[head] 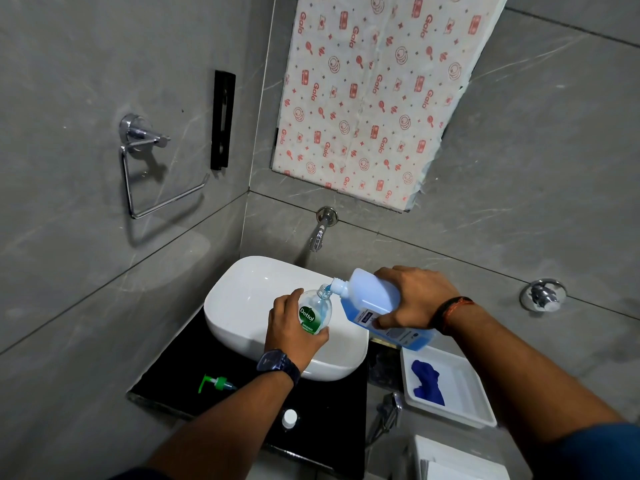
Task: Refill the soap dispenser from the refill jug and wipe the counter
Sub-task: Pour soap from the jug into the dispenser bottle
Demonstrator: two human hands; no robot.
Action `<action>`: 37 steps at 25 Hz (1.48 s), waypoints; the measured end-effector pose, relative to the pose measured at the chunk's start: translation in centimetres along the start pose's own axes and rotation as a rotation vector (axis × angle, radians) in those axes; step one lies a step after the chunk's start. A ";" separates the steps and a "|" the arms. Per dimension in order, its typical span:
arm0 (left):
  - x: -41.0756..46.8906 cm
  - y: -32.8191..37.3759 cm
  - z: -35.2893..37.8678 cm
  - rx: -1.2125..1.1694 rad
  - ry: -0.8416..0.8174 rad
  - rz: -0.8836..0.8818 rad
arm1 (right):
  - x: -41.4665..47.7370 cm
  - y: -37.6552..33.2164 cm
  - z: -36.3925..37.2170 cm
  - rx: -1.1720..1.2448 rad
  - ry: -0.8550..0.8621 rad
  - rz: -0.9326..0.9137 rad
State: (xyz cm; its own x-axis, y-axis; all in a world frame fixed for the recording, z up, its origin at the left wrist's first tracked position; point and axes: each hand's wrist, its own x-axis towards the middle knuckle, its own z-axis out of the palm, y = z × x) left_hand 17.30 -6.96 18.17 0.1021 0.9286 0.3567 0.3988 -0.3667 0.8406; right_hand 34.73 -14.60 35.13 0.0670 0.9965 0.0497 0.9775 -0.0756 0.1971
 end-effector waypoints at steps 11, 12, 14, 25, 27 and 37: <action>0.0 -0.1 -0.4 0.000 -0.013 -0.010 | 0.3 -0.2 -0.7 -0.007 -0.026 -0.005; 0.0 -0.1 -0.4 -0.006 -0.015 -0.013 | 0.3 -0.2 -0.7 -0.008 -0.026 -0.007; 0.0 0.0 -0.5 -0.013 -0.017 -0.019 | 0.4 -0.2 -0.8 -0.013 -0.025 -0.007; 0.1 0.7 -0.8 -0.033 -0.011 -0.007 | 0.4 -0.2 -1.1 -0.023 -0.009 -0.006; 0.0 0.8 -0.8 -0.049 -0.009 -0.016 | 0.4 -0.1 -1.1 -0.022 -0.011 -0.008; 0.2 1.0 -0.6 -0.041 -0.028 -0.019 | 0.3 0.0 -1.3 -0.022 -0.015 -0.002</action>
State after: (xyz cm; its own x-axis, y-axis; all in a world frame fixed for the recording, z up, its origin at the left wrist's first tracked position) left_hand 17.14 -7.19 19.29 0.1208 0.9364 0.3296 0.3634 -0.3507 0.8631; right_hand 34.47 -14.33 36.40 0.0677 0.9971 0.0349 0.9730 -0.0737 0.2188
